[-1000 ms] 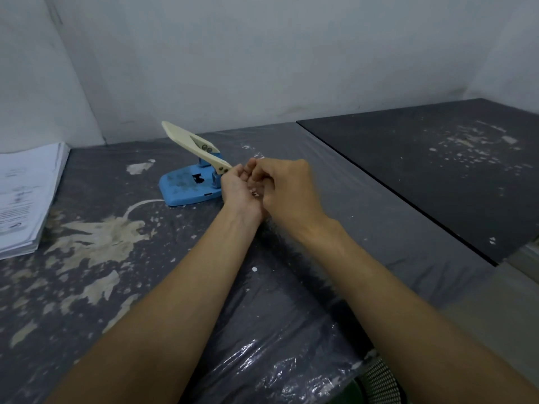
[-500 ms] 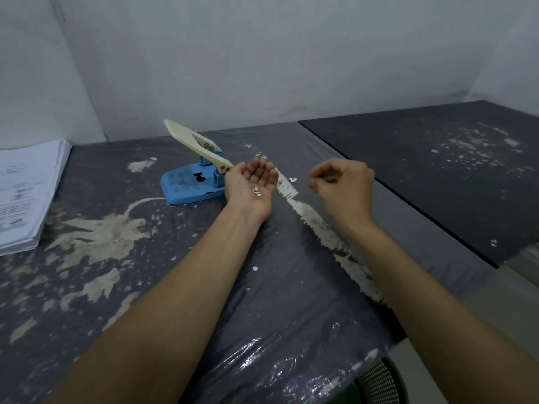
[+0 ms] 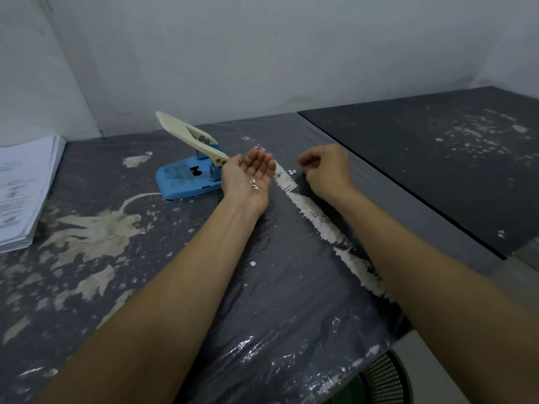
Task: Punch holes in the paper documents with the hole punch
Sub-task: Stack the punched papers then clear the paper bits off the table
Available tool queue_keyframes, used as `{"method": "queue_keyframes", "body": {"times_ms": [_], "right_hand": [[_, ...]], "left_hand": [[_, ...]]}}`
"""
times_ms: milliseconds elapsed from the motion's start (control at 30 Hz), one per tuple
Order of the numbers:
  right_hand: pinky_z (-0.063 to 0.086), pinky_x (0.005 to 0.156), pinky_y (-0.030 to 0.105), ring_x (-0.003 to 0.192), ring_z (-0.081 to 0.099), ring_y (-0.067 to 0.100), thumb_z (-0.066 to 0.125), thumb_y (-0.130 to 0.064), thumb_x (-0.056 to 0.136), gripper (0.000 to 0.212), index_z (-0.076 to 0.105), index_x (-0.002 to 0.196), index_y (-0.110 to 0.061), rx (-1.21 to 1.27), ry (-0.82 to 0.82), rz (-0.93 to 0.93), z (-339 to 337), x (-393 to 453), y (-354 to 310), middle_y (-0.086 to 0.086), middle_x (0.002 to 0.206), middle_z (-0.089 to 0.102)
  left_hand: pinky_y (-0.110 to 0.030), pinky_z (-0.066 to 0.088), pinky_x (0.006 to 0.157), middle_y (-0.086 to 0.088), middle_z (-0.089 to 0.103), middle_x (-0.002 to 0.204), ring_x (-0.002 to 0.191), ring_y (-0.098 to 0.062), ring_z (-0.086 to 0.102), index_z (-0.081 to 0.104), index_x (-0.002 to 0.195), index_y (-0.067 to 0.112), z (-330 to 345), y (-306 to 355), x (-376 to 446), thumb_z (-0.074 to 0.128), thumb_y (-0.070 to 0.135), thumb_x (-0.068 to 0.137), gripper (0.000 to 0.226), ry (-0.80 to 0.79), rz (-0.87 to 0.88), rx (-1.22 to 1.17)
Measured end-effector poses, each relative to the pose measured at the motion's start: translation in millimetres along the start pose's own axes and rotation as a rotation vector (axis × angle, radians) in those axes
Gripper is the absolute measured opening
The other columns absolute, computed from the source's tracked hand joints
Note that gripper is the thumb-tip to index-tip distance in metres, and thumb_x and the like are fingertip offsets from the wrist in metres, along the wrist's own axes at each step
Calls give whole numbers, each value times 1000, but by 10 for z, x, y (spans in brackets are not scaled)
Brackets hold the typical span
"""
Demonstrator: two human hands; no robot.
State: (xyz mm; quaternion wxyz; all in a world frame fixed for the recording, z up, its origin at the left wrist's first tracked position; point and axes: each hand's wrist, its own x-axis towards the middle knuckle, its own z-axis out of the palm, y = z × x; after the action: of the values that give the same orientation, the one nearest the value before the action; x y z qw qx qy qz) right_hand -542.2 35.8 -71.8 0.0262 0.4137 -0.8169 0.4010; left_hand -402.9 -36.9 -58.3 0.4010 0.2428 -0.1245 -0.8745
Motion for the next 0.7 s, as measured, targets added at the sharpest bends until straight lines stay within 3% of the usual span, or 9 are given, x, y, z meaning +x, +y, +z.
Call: {"method": "queue_keyframes", "body": {"times_ms": [167,233,333,433,567,600,700], "right_hand": [[52,88,29,108,64,21,57,19,77,47,74,112,-6,-141,-240,-226,-12,-48,-44,7,116,71],[50,94,35,109,63,26,59,17,78,42,75,111,-4,-222,-262,-362,-24,-67,-47,10,116,71],[53,90,39,101,66,28,59,15,80,33,77,103,-2,-243,-238,-451,-63,-118,-11,12,109,73],[55,83,33,92,68,23,58,18,80,34,78,95,-4,-170,-183,-438,-84,-173,56,8,99,74],[42,76,0,97,68,18,55,17,82,38,77,104,-4,-86,-102,-243,-88,-201,58,8,105,74],[40,76,-2,98,68,17,55,15,83,37,76,106,-5,-88,-97,-216,-87,-204,37,8,107,74],[50,86,17,98,68,19,57,6,86,31,77,106,-4,-135,-153,-233,-84,-210,-89,8,105,75]], "left_hand": [[-32,57,62,-12,66,73,67,-23,66,64,81,1,-6,-11,12,39,19,104,38,-7,-2,14],[-32,57,63,-12,66,73,67,-22,66,64,80,1,-5,-12,5,39,19,104,39,-10,-9,19],[-31,57,62,-12,65,73,66,-22,65,63,80,1,0,-9,-2,39,19,104,39,-9,-13,22],[-32,57,64,-11,65,72,67,-22,65,63,80,2,1,-19,-8,39,19,104,38,-10,-13,35],[-31,57,64,-11,65,72,66,-22,65,63,80,2,5,-28,-7,39,19,104,38,-13,-9,49],[-31,57,64,-11,65,72,66,-22,65,63,79,2,5,-27,-5,39,19,104,38,-13,-8,50],[-31,57,64,-12,64,73,67,-22,65,62,80,2,3,-30,3,38,20,104,39,-17,-9,50]]}}
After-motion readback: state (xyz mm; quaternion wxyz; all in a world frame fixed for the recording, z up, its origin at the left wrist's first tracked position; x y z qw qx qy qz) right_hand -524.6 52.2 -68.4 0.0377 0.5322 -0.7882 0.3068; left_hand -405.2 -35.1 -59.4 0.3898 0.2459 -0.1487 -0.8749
